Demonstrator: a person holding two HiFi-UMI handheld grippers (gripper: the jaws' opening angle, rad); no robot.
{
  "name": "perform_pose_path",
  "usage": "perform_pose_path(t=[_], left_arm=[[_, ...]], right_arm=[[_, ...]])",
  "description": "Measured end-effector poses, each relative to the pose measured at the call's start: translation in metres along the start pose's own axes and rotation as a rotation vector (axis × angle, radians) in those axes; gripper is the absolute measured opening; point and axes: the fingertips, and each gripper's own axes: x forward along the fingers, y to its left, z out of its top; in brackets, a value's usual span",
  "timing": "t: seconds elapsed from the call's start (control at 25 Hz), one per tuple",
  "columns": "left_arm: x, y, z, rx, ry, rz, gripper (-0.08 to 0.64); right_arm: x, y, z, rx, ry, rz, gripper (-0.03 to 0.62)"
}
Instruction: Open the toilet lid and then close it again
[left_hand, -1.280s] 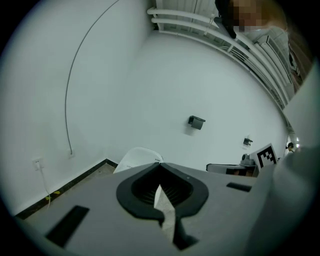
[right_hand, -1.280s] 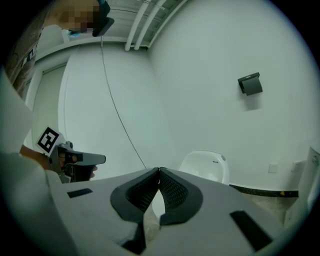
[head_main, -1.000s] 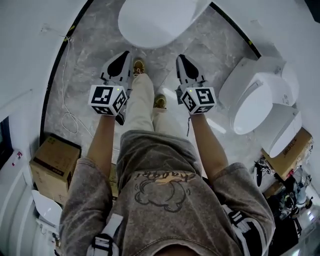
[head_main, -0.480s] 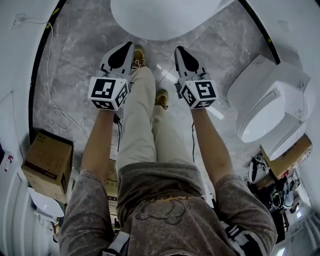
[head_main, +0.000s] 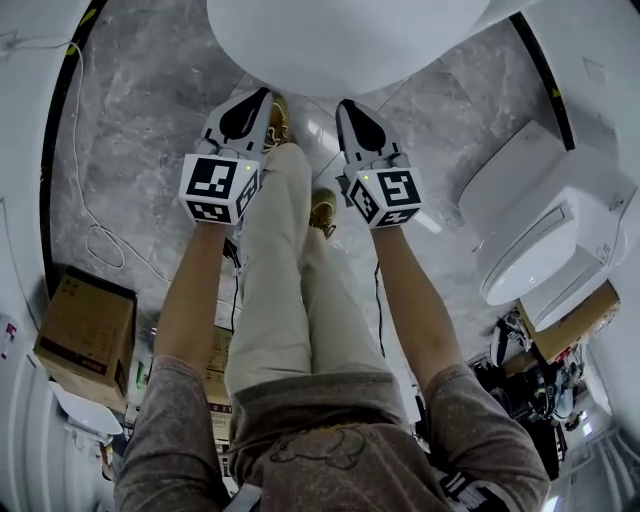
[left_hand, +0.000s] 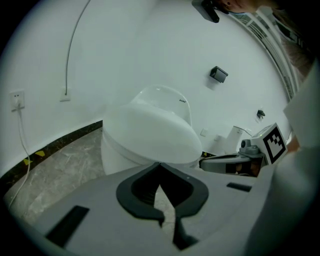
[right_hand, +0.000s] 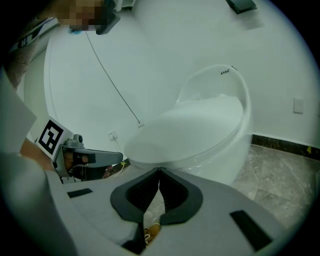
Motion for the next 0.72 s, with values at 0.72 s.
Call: perform_pose_path(t=[0.72], left_arm=[[-0.003, -0.009, 0.021, 0.031, 0.020, -0.051, 0.009]], right_arm=[[-0.001, 0.006, 0.021, 0.003, 0.012, -0.002, 0.028]])
